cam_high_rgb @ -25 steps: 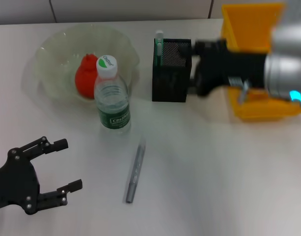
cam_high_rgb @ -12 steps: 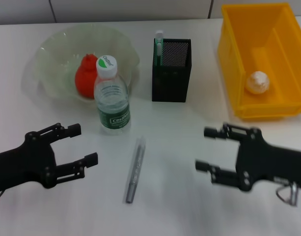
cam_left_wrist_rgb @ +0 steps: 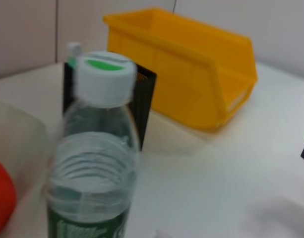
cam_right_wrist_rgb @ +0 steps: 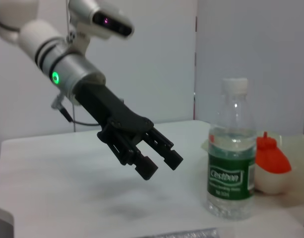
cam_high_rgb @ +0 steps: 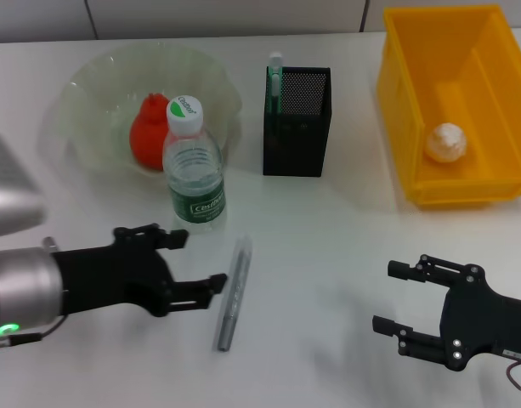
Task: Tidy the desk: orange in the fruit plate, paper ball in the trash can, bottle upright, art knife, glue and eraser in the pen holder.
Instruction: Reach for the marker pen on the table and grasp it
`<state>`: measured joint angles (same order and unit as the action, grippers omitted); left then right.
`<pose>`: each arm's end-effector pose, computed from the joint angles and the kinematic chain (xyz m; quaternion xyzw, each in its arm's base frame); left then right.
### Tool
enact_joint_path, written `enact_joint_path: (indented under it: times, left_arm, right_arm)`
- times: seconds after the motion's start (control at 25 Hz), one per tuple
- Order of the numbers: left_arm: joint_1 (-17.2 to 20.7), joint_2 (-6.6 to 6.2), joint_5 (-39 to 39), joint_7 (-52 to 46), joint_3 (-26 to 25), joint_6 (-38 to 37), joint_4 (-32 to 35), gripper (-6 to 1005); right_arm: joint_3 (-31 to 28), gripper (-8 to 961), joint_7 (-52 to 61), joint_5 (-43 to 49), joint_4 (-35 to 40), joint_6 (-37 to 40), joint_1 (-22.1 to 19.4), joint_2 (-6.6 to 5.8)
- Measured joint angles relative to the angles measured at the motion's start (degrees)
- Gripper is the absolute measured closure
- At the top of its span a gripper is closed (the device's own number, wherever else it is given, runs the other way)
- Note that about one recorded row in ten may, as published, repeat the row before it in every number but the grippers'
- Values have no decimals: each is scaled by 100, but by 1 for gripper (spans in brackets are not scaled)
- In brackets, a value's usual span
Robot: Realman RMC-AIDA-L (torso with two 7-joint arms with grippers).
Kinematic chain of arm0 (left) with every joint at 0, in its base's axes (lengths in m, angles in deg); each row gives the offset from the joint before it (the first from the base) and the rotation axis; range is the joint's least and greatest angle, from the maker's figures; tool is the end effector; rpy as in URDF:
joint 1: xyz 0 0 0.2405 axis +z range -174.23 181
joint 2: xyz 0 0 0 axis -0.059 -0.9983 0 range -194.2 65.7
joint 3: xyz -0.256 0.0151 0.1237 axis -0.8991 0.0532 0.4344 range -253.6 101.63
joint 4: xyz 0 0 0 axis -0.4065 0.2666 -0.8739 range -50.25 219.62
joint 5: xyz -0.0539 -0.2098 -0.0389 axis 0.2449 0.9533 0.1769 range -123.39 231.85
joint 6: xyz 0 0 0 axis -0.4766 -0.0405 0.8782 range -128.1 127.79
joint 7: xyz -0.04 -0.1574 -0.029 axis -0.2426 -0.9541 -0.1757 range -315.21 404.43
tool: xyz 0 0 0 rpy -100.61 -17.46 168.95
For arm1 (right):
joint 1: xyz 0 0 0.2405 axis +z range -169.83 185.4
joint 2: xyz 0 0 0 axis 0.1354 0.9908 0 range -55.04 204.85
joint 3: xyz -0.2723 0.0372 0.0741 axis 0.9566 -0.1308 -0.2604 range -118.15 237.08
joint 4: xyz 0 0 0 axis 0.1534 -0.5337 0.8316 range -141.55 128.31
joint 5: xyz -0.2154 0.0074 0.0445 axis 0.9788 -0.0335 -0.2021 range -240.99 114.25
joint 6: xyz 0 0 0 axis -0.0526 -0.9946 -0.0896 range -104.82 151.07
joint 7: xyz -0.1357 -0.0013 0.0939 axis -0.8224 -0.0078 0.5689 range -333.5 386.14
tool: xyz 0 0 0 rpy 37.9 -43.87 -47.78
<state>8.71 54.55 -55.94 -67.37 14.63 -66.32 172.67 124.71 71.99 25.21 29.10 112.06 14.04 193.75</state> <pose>-0.2595 0.2602 -0.0533 -0.9435 -0.2590 -0.0980 0.1817 0.3378 0.2286 -0.0652 -0.9404 0.0876 0.2711 0.1859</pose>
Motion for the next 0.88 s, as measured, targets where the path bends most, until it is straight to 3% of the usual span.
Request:
enact_joint_path:
  times: [0.16, 0.32, 0.36, 0.4, 0.56, 0.88]
  left_arm:
    - [-39, 0, -1719, -1743, 1094, 450, 1101, 180]
    - [-240, 4, -2580, -2682, 1570, 426, 1440, 180]
    - [-410, 8, -3207, -3354, 1949, 395, 1575, 180]
    - [-410, 8, -3207, -3354, 1949, 395, 1575, 180]
    - [-866, 31, -4687, -4531, 2838, 156, 1692, 180]
    - [-1419, 37, -5045, -5141, 3234, -167, 1514, 181]
  right_arm:
    - [-118, 265, -240, 28, -296, -58, 82, 2]
    - [-222, 265, -396, 31, -492, -65, 131, 2]
    - [-258, 265, -498, 31, -565, -65, 138, 5]
    - [-258, 265, -498, 31, -565, -65, 138, 5]
    - [-266, 265, -566, 31, -599, -66, 139, 15]
    - [-271, 264, -574, 29, -637, -130, 139, 16]
